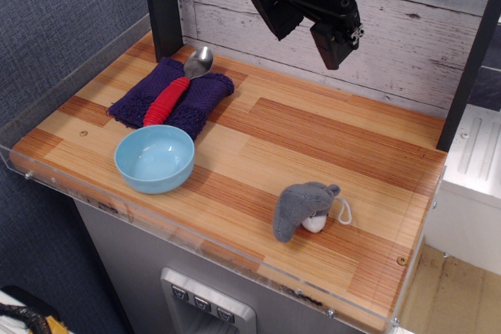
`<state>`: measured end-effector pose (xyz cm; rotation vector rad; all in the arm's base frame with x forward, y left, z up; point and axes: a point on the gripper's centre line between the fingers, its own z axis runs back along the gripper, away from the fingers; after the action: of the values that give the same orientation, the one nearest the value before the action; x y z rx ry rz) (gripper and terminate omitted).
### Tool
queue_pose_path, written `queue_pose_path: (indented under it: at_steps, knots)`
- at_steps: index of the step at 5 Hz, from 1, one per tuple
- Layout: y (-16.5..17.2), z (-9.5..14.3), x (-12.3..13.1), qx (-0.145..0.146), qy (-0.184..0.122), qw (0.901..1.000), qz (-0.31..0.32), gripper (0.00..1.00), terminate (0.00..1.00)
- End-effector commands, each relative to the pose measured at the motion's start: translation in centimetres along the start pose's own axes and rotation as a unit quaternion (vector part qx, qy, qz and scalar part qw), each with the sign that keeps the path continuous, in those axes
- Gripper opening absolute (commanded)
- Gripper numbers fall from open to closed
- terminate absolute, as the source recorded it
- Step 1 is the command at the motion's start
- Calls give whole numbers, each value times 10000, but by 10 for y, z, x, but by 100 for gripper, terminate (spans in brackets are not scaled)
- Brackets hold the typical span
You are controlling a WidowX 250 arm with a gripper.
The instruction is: Move the red spoon closer to the silver item.
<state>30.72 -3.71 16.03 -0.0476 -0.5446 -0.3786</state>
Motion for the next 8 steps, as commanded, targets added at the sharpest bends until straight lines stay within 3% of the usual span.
queue_pose_path:
  at_steps: [1,2,3,4,5,6,7,8]
  knots:
    - [0,0,0,0,0,10000,0,100,0]
    - [-8,-1,4,-136,-34,9996,-233,100,0]
    - [-38,-7,17,-745,-109,9884,-1316,100,0]
    - [-58,-8,24,-980,-166,9811,-1661,100,0]
    - [-15,1,15,-491,-194,9973,-504,100,0]
    - [24,0,-11,24,28,9979,639,100,0]
    - [46,2,-38,586,215,9834,1706,100,0]
    - [53,2,-47,846,347,9736,2090,100,0]
